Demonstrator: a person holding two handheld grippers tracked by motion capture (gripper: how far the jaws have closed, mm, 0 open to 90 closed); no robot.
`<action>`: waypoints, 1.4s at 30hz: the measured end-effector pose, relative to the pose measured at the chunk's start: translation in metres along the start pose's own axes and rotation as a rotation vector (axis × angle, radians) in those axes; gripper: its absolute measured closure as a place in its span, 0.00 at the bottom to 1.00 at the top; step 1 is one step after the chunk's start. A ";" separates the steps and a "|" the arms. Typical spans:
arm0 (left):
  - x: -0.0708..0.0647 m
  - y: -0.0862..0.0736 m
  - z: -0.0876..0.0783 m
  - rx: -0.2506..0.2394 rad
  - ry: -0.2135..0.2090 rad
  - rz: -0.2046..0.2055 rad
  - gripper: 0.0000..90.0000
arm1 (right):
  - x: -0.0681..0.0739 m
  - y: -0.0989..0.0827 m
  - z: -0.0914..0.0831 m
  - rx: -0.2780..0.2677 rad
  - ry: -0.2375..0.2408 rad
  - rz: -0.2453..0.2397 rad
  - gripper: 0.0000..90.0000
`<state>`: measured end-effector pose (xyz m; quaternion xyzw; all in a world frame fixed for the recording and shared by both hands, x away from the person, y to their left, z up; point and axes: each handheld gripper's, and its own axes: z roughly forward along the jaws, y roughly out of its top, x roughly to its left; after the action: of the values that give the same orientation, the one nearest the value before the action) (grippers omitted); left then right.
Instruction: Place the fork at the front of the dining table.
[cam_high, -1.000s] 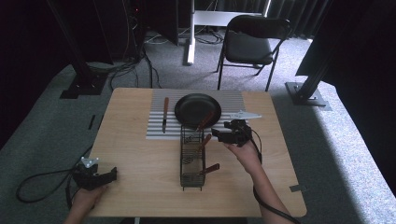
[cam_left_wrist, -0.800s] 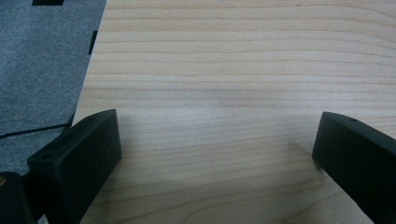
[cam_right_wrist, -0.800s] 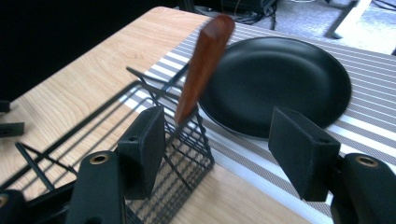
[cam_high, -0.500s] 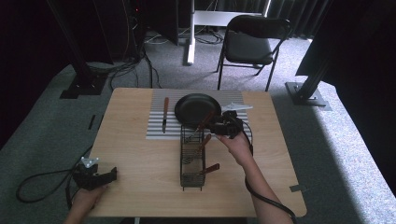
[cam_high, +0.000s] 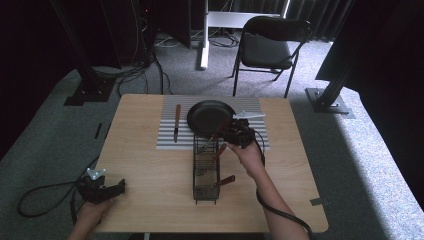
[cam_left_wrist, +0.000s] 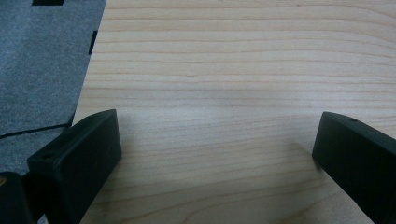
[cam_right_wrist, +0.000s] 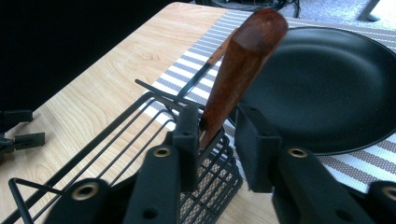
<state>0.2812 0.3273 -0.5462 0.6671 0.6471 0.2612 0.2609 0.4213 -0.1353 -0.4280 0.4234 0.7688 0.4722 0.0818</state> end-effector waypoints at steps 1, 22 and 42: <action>0.000 0.000 0.000 0.000 0.000 0.000 0.01 | 0.000 0.000 0.000 -0.004 0.006 0.001 0.82; 0.000 0.000 0.000 0.000 0.000 0.000 0.01 | 0.005 0.008 -0.019 -0.046 0.071 -0.016 0.90; 0.000 0.000 0.000 0.000 0.000 0.000 0.01 | 0.012 0.032 -0.085 -0.160 0.084 -0.052 0.90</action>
<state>0.2812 0.3273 -0.5462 0.6671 0.6469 0.2615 0.2609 0.3877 -0.1762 -0.3529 0.3751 0.7420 0.5474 0.0954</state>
